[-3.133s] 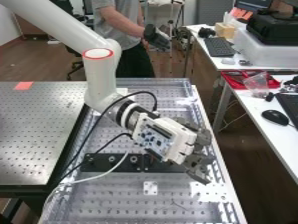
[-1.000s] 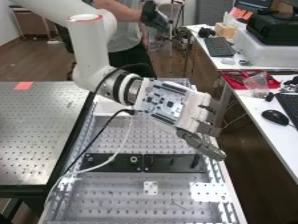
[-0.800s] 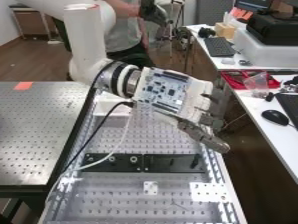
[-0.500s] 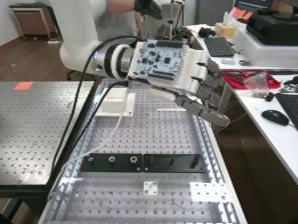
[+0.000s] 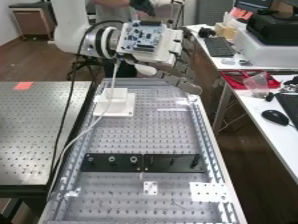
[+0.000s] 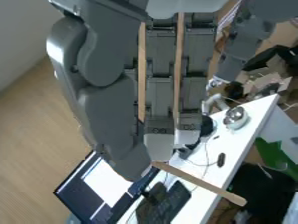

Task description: Grab the chopstick and place it in the clear container

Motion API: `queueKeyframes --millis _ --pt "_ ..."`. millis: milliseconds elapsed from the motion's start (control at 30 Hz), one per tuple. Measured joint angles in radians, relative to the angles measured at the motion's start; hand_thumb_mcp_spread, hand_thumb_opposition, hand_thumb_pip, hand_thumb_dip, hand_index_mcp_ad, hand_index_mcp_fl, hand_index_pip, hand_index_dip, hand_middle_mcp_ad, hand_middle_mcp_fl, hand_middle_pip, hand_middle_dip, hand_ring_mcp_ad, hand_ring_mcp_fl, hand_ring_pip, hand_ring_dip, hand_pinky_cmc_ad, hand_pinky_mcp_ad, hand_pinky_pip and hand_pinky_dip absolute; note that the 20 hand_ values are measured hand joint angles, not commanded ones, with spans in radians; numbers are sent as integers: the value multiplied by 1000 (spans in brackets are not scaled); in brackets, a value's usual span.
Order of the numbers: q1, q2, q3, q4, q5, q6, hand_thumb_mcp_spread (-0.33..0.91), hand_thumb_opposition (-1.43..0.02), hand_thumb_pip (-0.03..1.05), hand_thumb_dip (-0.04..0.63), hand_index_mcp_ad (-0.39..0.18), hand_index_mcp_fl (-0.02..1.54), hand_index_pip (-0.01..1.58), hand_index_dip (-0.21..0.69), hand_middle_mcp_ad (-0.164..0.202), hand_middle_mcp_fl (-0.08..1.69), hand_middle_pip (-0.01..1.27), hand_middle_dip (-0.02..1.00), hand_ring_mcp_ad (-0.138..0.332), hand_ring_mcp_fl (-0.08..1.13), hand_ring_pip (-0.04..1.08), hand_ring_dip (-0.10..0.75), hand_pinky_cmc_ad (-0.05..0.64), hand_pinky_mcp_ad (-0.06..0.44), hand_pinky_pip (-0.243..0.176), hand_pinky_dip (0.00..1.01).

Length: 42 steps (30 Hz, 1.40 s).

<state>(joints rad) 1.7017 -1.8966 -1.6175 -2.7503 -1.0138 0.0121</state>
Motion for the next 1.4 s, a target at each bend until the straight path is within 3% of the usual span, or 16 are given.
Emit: queueKeyframes --millis 333,667,800,1067,1400 --pt "174 1 13 -151 150 69 667 -1082 497 284 -98 970 939 19 28 1115 579 750 56 899 103 546 396 264 66 159" --pt "276 -53 130 -372 194 199 667 -1082 497 284 -101 969 942 19 28 1108 588 750 56 899 108 546 400 265 65 159" --pt "291 -80 185 -458 187 239 667 -1082 497 284 -101 969 939 19 28 1114 599 750 52 899 106 546 400 264 65 155" --pt "282 -185 354 -698 135 382 665 -1080 497 284 -101 970 923 33 30 1114 613 745 44 899 105 550 389 264 66 162" --pt "249 -314 543 -923 64 428 668 -1080 501 284 -101 981 923 33 37 1075 616 747 35 927 99 546 379 265 66 159"
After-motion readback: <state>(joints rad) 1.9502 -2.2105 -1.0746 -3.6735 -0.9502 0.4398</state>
